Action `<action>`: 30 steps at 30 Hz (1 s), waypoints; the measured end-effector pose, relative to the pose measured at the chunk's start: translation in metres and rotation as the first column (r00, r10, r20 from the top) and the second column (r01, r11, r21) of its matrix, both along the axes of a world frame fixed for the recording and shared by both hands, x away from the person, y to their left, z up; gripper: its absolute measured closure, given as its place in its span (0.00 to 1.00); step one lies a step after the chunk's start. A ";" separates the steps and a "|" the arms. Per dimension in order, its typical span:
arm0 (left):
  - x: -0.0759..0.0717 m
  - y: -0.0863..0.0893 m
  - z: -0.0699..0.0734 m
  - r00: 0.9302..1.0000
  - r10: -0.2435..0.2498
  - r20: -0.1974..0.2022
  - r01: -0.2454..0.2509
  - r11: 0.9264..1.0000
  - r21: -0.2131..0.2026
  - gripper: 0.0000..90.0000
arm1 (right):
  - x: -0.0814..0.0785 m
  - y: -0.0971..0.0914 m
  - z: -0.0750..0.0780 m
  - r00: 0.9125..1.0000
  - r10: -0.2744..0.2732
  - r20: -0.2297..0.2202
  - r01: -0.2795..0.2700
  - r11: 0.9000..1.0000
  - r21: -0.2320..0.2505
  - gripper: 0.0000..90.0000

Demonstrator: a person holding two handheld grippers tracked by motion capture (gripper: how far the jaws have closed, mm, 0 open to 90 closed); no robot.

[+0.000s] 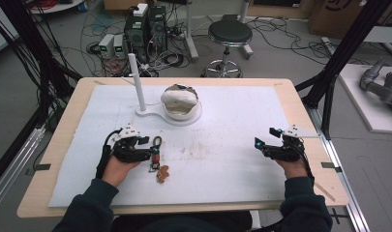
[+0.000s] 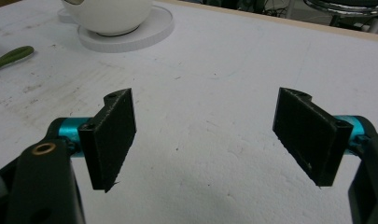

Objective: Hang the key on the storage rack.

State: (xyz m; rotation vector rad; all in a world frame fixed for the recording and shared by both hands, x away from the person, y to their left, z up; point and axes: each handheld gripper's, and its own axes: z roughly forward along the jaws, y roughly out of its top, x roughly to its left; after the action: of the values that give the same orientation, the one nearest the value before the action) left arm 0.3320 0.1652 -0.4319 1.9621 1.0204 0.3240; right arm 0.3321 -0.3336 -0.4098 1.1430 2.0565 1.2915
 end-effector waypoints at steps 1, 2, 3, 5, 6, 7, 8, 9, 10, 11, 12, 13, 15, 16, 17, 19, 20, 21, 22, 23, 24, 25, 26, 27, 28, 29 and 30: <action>0.000 -0.002 -0.003 1.000 0.006 -0.021 -0.005 1.000 0.022 0.50 | 0.000 0.000 0.000 1.000 0.001 0.002 -0.001 1.000 -0.001 0.24; -0.001 -0.005 -0.005 0.999 0.011 -0.033 -0.010 0.999 0.042 0.50 | 0.000 0.000 0.000 1.000 0.000 0.002 0.000 1.000 -0.001 0.24; -0.002 -0.008 -0.007 0.999 0.009 -0.035 -0.006 0.998 0.065 0.49 | 0.000 0.000 0.000 1.000 0.002 0.000 -0.002 1.000 -0.002 0.24; -0.004 -0.014 -0.009 0.999 0.008 -0.034 -0.005 0.996 0.094 0.47 | 0.001 0.000 -0.001 1.000 0.003 -0.005 -0.003 1.000 -0.001 0.24; -0.005 -0.018 -0.011 0.999 -0.004 -0.039 0.009 0.993 0.114 0.46 | 0.001 0.001 -0.001 1.000 0.003 -0.003 -0.003 1.000 -0.002 0.24; -0.006 -0.022 -0.012 0.999 -0.021 -0.040 0.027 0.989 0.148 0.46 | 0.001 0.001 -0.001 1.000 0.002 -0.002 -0.002 1.000 -0.003 0.24; -0.009 -0.026 -0.013 1.000 -0.019 -0.013 0.021 0.983 0.182 0.46 | 0.001 0.001 -0.001 1.000 0.003 -0.003 -0.003 1.000 -0.003 0.24; -0.009 -0.028 -0.012 1.000 -0.021 -0.008 0.022 0.979 0.201 0.46 | 0.001 0.002 -0.001 1.000 0.006 -0.006 -0.006 1.000 -0.002 0.24; -0.009 -0.029 -0.012 1.000 -0.017 -0.012 0.019 0.980 0.199 0.47 | 0.001 0.002 -0.001 1.000 0.005 -0.007 -0.005 1.000 -0.003 0.24; -0.008 -0.028 -0.012 1.000 -0.021 -0.012 0.023 0.981 0.193 0.51 | 0.001 0.002 -0.001 1.000 0.009 -0.005 -0.009 1.000 -0.004 0.24; -0.008 -0.028 -0.012 1.000 -0.022 -0.009 0.023 0.981 0.192 0.58 | 0.001 0.002 -0.001 1.000 0.008 -0.003 -0.008 1.000 -0.005 0.24; -0.007 -0.027 -0.011 1.000 -0.025 -0.007 0.026 0.982 0.189 0.62 | 0.001 0.002 -0.001 1.000 0.009 -0.004 -0.009 1.000 -0.005 0.24; -0.006 -0.024 -0.011 1.000 -0.029 -0.006 0.030 0.983 0.182 0.72 | 0.000 0.002 -0.001 1.000 0.008 -0.005 -0.008 1.000 -0.005 0.24; -0.005 -0.024 -0.011 0.999 -0.034 -0.004 0.034 0.983 0.178 0.73 | 0.000 0.001 -0.001 1.000 0.010 -0.003 -0.010 1.000 -0.006 0.24; -0.005 -0.023 -0.011 0.999 -0.040 -0.005 0.040 0.983 0.178 0.75 | 0.000 0.001 0.000 1.000 0.008 -0.001 -0.008 1.000 -0.004 0.24; -0.003 -0.022 -0.010 0.999 -0.051 0.005 0.049 0.983 0.178 0.77 | 0.000 0.001 0.000 1.000 0.007 -0.005 -0.007 1.000 0.001 0.24; -0.002 -0.021 -0.011 0.999 -0.053 0.005 0.051 0.984 0.171 0.78 | 0.000 0.000 0.000 1.000 0.010 0.000 -0.010 1.000 -0.001 0.24; -0.002 -0.020 -0.010 0.999 -0.055 0.003 0.053 0.984 0.169 0.78 | 0.000 0.000 0.000 1.000 0.009 -0.004 -0.009 1.000 0.000 0.24; -0.001 -0.019 -0.010 0.999 -0.044 -0.003 0.044 0.986 0.160 0.79 | 0.000 0.000 0.000 1.000 0.009 -0.007 -0.009 1.000 0.002 0.24; 0.000 -0.018 -0.009 0.999 -0.046 -0.004 0.046 0.986 0.160 0.79 | 0.000 0.000 -0.001 1.000 0.010 -0.007 -0.010 1.000 0.000 0.24; 0.000 -0.017 -0.008 0.999 -0.042 0.003 0.041 0.988 0.146 0.79 | 0.001 0.000 -0.001 1.000 0.011 -0.004 -0.011 1.000 -0.002 0.24; 0.000 -0.015 -0.005 0.999 -0.037 0.013 0.035 0.991 0.131 0.79 | 0.001 0.000 -0.001 1.000 0.013 -0.003 -0.013 1.000 -0.003 0.24; 0.000 -0.013 -0.001 0.999 -0.033 0.035 0.029 0.994 0.109 0.79 | 0.001 0.000 -0.001 1.000 0.013 -0.003 -0.013 1.000 -0.002 0.24; 0.000 -0.010 0.003 0.998 -0.024 0.056 0.020 0.997 0.079 0.79 | 0.001 0.000 -0.001 1.000 0.013 -0.002 -0.013 1.000 -0.002 0.24; -0.001 -0.006 0.008 0.997 -0.016 0.076 0.012 0.999 0.050 0.79 | 0.000 0.000 -0.001 1.000 0.011 -0.007 -0.011 1.000 0.000 0.24; -0.001 -0.002 0.013 0.995 -0.001 0.101 0.000 1.000 0.013 0.79 | 0.000 0.000 0.000 1.000 0.010 -0.003 -0.010 1.000 0.004 0.24; -0.002 0.003 0.018 0.992 0.002 0.124 -0.001 1.000 -0.006 0.79 | 0.000 0.000 -0.001 1.000 0.010 -0.003 -0.010 1.000 0.006 0.24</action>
State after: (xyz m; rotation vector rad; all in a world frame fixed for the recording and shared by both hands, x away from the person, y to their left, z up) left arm 0.3297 0.1679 -0.4142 1.9109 0.9418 0.4383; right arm 0.3321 -0.3340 -0.4104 1.1393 2.0646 1.3017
